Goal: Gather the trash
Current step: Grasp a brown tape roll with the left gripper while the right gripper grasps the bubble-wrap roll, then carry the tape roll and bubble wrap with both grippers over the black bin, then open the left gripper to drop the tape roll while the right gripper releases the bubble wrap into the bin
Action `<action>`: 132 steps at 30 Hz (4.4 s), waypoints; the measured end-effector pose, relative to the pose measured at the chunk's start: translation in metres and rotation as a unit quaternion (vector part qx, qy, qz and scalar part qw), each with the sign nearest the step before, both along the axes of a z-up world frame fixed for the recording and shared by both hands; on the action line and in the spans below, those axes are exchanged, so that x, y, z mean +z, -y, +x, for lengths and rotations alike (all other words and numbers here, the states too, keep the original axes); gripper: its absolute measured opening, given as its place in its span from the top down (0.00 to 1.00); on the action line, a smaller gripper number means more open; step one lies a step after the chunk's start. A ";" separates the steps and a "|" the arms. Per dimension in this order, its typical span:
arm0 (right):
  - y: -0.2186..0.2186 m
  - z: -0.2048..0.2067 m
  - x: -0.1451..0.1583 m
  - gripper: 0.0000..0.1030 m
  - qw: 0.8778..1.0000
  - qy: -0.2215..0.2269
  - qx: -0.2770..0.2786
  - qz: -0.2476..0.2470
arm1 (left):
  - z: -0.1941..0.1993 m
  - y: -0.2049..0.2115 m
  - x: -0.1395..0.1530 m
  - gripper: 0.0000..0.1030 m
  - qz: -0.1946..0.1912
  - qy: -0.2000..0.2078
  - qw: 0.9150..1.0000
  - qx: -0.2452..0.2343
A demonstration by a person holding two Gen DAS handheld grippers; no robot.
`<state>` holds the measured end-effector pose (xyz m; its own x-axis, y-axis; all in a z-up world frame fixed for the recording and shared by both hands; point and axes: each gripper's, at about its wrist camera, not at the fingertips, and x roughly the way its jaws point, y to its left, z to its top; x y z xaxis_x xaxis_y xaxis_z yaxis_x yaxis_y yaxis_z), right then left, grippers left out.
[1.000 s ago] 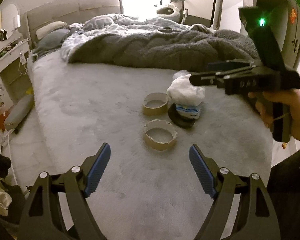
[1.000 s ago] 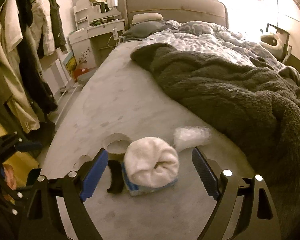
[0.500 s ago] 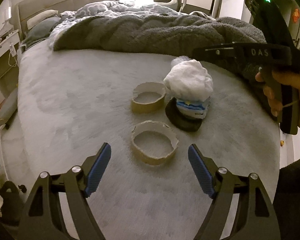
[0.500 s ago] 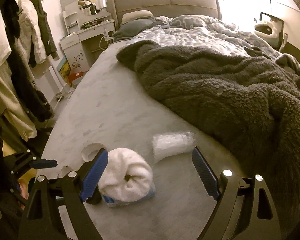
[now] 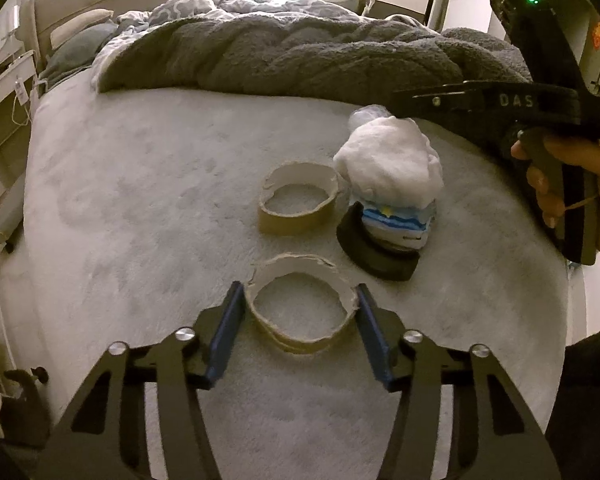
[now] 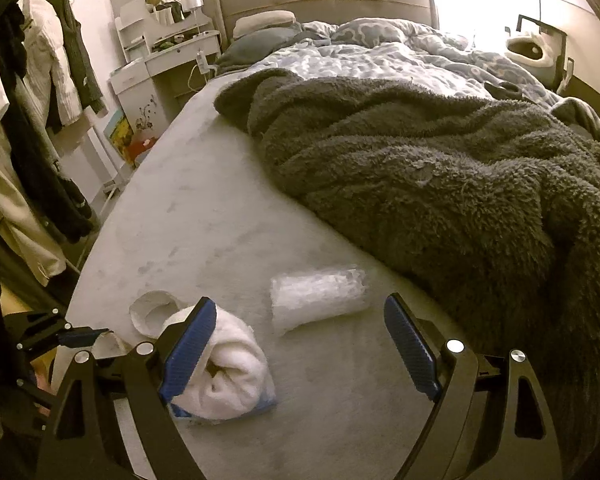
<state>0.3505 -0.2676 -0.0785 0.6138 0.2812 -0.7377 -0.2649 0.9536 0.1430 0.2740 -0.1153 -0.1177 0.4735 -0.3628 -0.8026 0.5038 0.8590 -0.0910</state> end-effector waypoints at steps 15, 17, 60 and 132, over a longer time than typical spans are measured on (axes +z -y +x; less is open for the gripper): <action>-0.003 0.031 -0.020 0.16 0.999 -0.025 -0.006 -0.023 | 0.001 -0.004 0.010 0.48 -0.018 -0.005 1.000 0.011; -0.005 0.036 -0.024 0.16 0.999 -0.030 -0.006 -0.025 | 0.001 -0.005 0.013 0.48 -0.023 -0.003 1.000 0.013; -0.089 0.016 0.011 0.39 0.999 0.006 0.015 -0.035 | -0.031 -0.093 0.034 0.49 -0.006 0.032 0.996 0.087; -0.349 -0.192 -0.024 0.39 0.976 -0.012 0.219 0.010 | -0.180 -0.296 -0.105 0.47 0.048 -0.206 0.936 0.280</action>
